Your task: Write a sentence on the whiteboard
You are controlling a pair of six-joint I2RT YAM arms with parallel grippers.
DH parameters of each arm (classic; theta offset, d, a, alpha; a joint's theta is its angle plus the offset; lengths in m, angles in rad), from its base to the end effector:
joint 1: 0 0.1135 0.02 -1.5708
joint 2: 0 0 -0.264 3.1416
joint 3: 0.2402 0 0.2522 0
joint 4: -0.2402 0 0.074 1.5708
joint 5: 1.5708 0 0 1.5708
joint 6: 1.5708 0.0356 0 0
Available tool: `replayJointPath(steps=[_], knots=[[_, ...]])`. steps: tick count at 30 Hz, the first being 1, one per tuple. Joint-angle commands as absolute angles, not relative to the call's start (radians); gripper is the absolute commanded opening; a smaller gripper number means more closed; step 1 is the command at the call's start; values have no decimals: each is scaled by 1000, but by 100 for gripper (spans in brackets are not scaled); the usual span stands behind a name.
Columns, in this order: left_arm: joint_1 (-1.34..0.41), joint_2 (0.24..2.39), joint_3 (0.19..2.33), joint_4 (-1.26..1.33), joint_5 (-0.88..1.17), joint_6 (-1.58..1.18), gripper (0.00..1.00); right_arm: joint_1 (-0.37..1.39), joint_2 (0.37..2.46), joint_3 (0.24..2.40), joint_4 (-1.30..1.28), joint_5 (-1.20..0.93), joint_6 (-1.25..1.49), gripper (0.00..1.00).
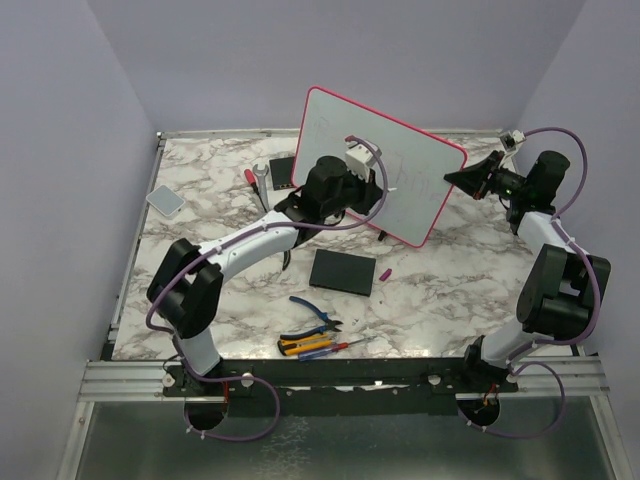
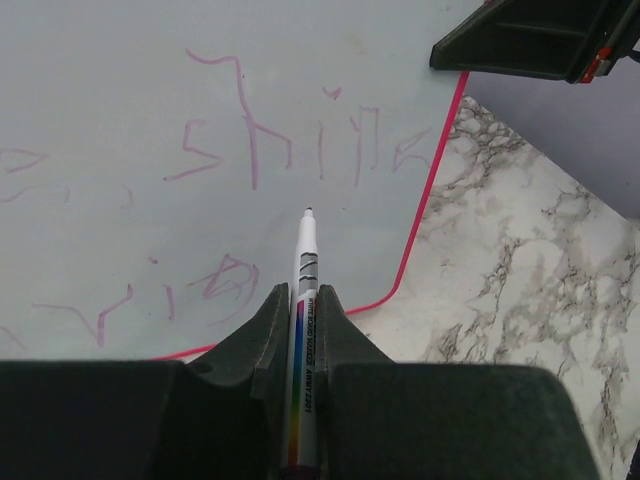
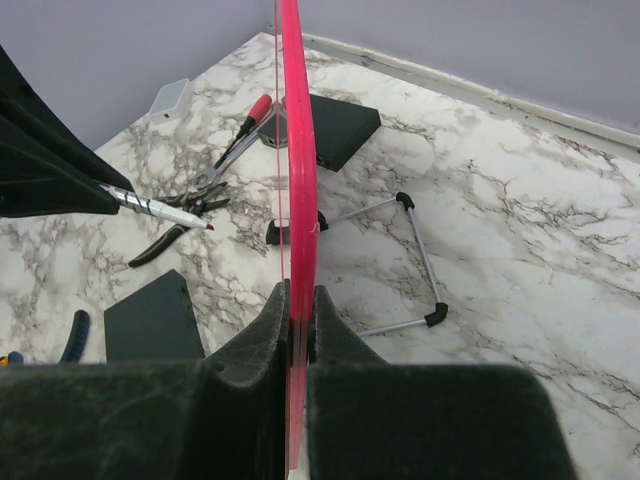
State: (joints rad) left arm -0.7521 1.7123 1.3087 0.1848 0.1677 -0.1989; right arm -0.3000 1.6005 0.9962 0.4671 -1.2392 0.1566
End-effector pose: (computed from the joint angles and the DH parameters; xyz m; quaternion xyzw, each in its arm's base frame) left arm 0.2972 -0.2862 0.3102 0.2627 0.7335 -0.3435 0.5244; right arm 0.3427 -0.0708 0.2759 -0.2327 0.6842 0.3984 0.5648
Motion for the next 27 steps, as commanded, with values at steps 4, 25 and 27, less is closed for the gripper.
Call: replayJointPath(steps=[4,25,27], knots=[[-775,1794,1377,233,146,-215,0,-273,1624,987,388,-1228,94,1],[-777,1908,1407,243,76,-186,0,-272,1629,990,385,-1227,94,0],[-776,1910,1394,242,70,-183,0,-272,1628,988,385,-1228,94,1]])
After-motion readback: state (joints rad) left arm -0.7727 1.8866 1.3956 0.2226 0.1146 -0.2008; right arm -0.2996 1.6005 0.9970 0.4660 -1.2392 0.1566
